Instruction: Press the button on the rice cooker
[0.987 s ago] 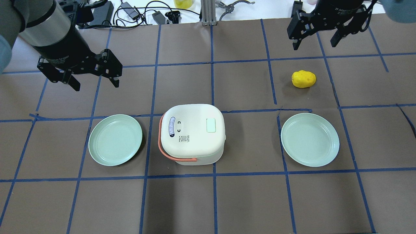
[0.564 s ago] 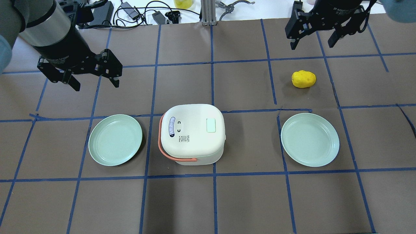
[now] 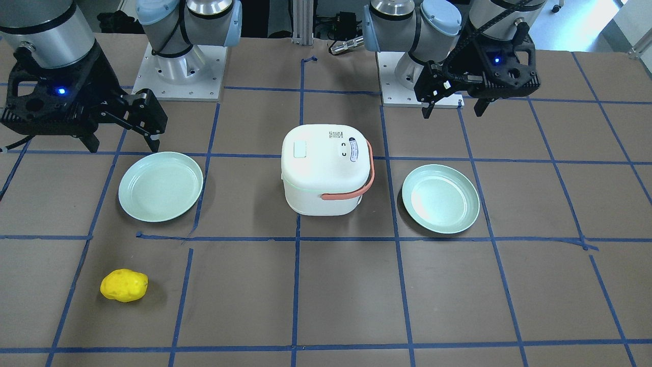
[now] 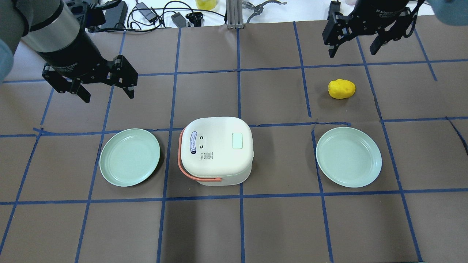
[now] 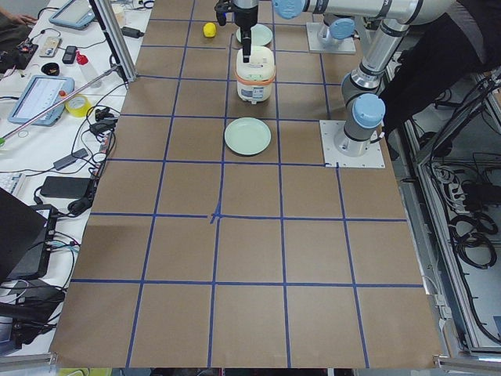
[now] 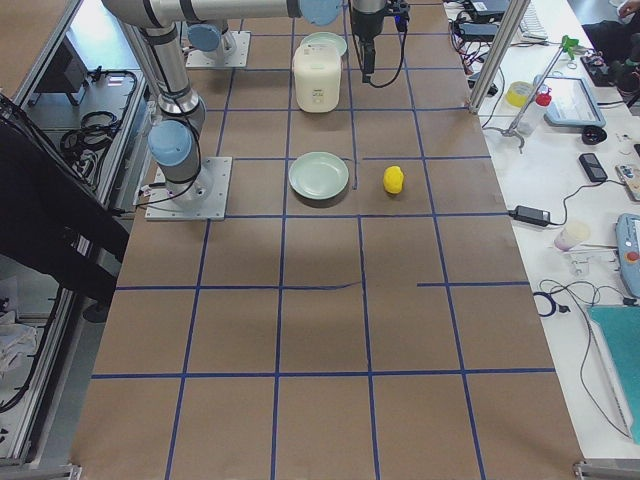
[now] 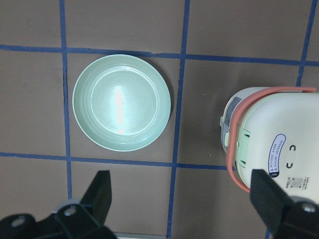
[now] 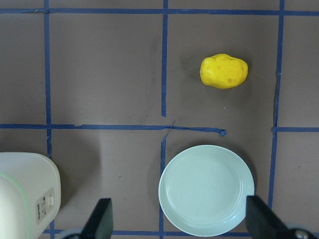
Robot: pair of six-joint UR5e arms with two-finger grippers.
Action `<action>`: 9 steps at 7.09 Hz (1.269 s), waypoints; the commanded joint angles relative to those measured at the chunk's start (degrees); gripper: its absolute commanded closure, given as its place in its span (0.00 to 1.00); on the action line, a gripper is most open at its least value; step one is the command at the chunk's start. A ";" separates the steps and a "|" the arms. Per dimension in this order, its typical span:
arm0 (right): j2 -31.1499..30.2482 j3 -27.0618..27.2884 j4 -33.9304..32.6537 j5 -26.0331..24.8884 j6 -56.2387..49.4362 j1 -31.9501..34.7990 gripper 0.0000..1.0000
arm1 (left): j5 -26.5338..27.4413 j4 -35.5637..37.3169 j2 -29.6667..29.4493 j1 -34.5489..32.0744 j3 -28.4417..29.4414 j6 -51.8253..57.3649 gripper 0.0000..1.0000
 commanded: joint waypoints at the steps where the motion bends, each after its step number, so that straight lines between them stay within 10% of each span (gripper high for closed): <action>1: 0.13 0.08 -0.08 0.82 0.21 0.15 0.36 | 0.00 0.00 0.00 0.00 0.00 -0.01 0.00; 6: 1.97 0.86 -0.60 0.74 10.55 15.94 0.89 | 0.00 0.00 0.00 0.00 0.00 -0.01 0.00; 9: 2.68 7.69 -6.18 1.96 23.90 21.06 1.00 | 0.00 0.00 0.00 0.00 0.00 -0.01 0.00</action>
